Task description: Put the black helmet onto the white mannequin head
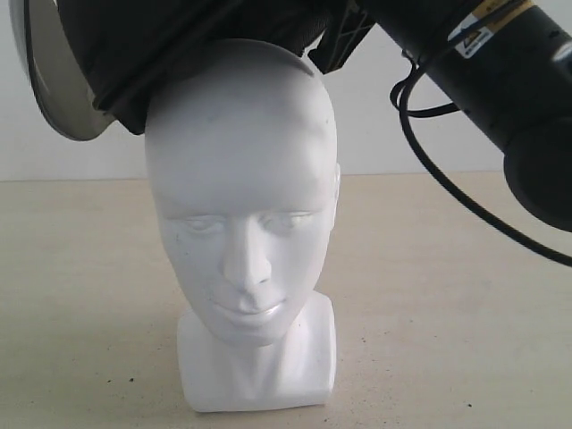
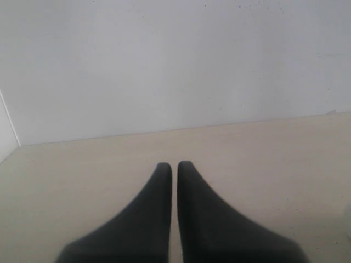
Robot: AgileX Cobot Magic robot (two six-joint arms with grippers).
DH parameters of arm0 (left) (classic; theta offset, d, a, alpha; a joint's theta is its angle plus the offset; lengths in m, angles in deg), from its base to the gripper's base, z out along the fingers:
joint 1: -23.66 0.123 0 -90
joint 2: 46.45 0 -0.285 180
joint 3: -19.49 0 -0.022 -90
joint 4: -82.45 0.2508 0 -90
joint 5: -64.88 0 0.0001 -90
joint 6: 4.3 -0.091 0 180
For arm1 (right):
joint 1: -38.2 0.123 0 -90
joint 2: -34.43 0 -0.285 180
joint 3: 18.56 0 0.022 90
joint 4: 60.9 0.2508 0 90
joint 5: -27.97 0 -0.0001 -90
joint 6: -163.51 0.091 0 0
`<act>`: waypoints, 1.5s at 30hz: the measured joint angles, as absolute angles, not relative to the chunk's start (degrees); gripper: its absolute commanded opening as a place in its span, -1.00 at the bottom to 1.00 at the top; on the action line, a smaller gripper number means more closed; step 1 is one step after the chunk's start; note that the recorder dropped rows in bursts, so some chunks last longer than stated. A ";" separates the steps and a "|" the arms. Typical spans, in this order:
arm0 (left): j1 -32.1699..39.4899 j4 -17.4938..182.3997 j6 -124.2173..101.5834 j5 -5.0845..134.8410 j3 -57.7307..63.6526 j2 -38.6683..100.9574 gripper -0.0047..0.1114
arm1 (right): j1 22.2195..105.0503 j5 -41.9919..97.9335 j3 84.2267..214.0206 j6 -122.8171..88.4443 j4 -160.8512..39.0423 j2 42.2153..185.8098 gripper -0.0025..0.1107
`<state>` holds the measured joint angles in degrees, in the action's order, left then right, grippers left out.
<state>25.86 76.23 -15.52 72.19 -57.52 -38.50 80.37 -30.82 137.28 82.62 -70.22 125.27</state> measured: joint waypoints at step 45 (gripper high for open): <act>23.64 64.06 6.46 50.90 -57.52 -38.50 -0.84 | 80.72 -21.20 137.28 80.07 -72.22 122.69 -0.96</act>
<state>23.64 64.06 6.46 50.90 -57.52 -38.50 80.72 -21.20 137.28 80.07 -72.22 122.69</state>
